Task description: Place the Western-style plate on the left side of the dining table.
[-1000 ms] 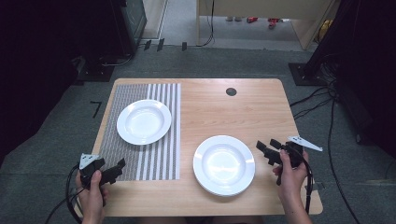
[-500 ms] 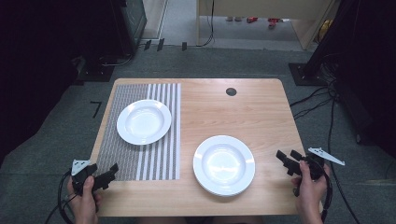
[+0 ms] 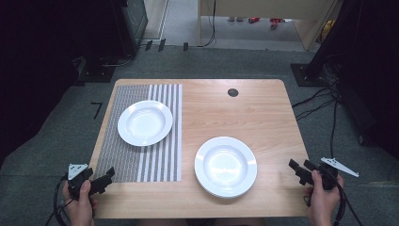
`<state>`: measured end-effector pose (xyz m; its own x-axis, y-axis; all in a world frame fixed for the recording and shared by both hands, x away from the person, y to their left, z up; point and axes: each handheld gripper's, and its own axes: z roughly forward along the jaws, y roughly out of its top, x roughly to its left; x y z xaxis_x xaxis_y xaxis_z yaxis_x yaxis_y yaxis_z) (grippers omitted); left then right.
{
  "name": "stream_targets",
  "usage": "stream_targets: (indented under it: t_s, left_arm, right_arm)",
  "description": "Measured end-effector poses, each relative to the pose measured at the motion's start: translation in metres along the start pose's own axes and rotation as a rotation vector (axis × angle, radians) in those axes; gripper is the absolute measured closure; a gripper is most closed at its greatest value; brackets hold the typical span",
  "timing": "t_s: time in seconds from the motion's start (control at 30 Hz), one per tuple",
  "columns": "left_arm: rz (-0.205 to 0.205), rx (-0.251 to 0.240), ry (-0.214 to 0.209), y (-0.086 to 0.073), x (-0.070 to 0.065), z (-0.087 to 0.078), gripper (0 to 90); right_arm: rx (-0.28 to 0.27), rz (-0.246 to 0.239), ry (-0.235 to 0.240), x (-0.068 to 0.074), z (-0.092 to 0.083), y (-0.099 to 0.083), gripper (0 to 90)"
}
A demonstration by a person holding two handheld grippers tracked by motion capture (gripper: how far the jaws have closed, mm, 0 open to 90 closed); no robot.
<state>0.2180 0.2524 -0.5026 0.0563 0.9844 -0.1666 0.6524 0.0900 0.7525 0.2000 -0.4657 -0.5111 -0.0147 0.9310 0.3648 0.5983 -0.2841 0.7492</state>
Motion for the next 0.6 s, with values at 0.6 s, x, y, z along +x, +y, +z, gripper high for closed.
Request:
stream_targets:
  t_s: [0.6]
  left_arm:
    - [0.025,0.045,0.035,-0.006,-0.001,0.009,15.5]
  right_arm:
    - [0.062,-0.065,-0.078,-0.002,-0.001,-0.015,25.4]
